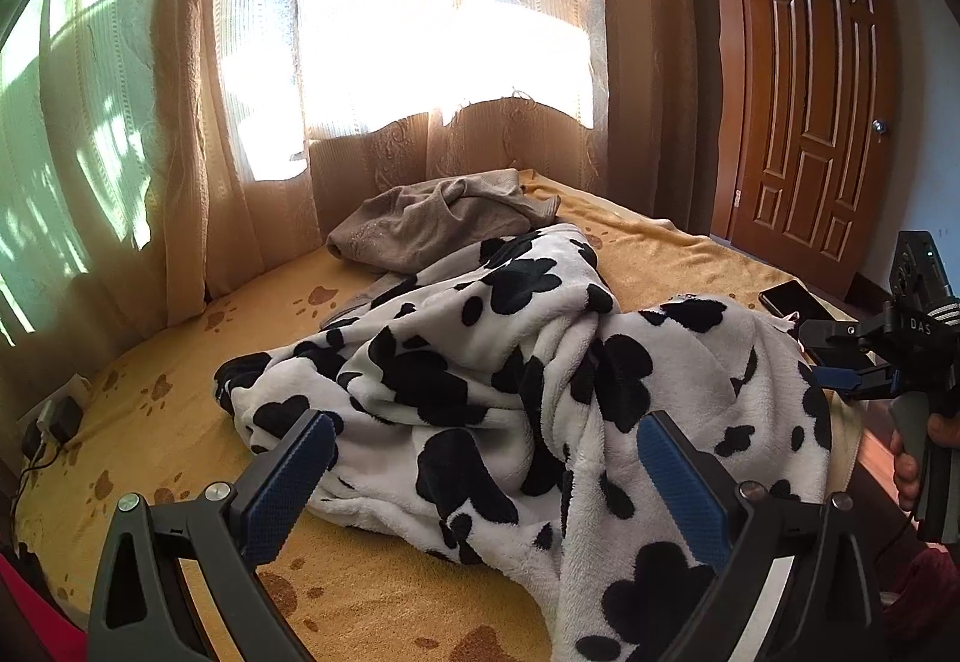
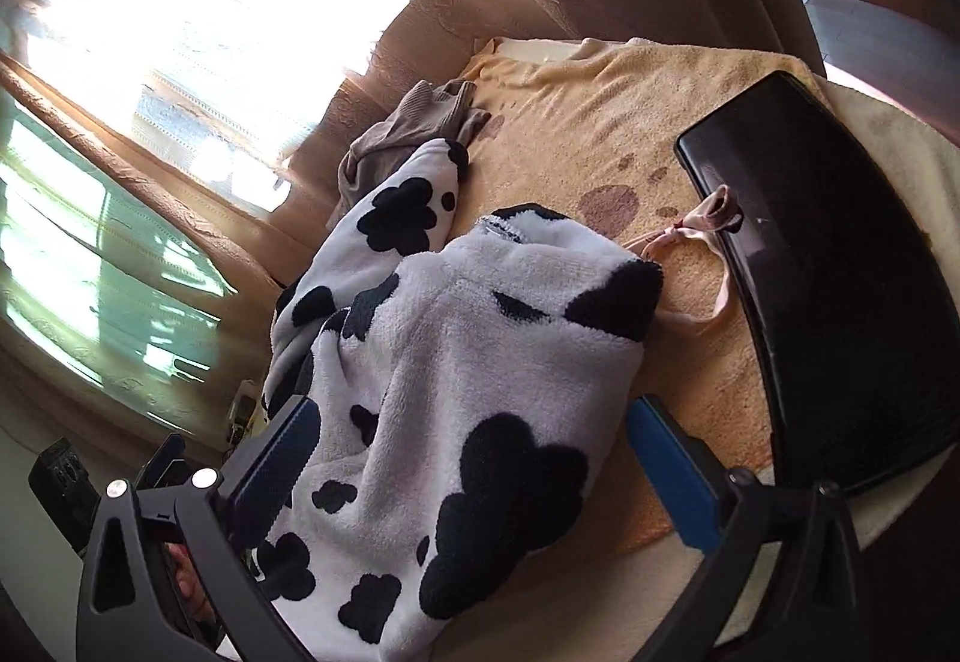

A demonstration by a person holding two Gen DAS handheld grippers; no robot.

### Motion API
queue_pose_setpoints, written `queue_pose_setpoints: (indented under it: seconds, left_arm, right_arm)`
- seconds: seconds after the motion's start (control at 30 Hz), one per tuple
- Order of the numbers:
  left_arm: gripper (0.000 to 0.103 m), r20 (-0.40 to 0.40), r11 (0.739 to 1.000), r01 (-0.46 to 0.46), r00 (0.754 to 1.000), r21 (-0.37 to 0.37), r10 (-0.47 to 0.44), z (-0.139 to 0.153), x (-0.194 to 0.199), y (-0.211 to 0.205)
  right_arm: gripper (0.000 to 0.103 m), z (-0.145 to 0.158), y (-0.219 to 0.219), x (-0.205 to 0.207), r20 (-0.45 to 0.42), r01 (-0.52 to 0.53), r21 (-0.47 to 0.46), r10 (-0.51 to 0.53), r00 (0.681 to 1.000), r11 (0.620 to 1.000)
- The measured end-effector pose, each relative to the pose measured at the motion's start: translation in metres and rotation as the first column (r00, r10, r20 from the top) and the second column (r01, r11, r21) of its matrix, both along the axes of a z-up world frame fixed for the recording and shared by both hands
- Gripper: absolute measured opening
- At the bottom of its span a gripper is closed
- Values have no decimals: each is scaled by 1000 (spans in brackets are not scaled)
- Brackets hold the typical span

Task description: Fold clothes

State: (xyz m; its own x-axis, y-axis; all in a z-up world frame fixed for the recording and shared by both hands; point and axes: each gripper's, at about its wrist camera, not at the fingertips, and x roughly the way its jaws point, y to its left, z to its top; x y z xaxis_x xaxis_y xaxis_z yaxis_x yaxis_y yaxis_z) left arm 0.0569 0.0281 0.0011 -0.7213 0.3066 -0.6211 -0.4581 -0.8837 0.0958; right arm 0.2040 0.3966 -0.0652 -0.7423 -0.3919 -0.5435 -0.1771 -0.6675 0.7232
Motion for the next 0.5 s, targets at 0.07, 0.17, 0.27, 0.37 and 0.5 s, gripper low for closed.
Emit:
queue_pose_setpoints:
  seconds: [0.07, 0.17, 0.27, 0.37, 0.5]
  left_arm:
    - [103, 6, 1000, 5, 1000, 7, -5, -1, -3, -1]
    - [103, 13, 1000, 9, 1000, 15, -9, -3, -8, -3]
    - [103, 18, 1000, 11, 1000, 22, -11, -4, -13, -7]
    - [103, 30, 1000, 7, 1000, 27, -8, -6, -22, -8]
    - [103, 42, 1000, 2, 999, 31, -3, -6, -32, -9]
  right_arm:
    - [103, -1, -9, -4, 31, -14, 20, 13, 999, 1000]
    - [103, -9, -17, -6, 85, -14, -5, 14, 996, 1000]
    - [103, -6, -23, -1, 86, -1, 4, 1, 996, 1000]
    - [103, -1, -24, -5, 63, -4, 3, 4, 998, 1000]
    - [93, -3, -22, -12, 15, -3, -57, 3, 1000, 998]
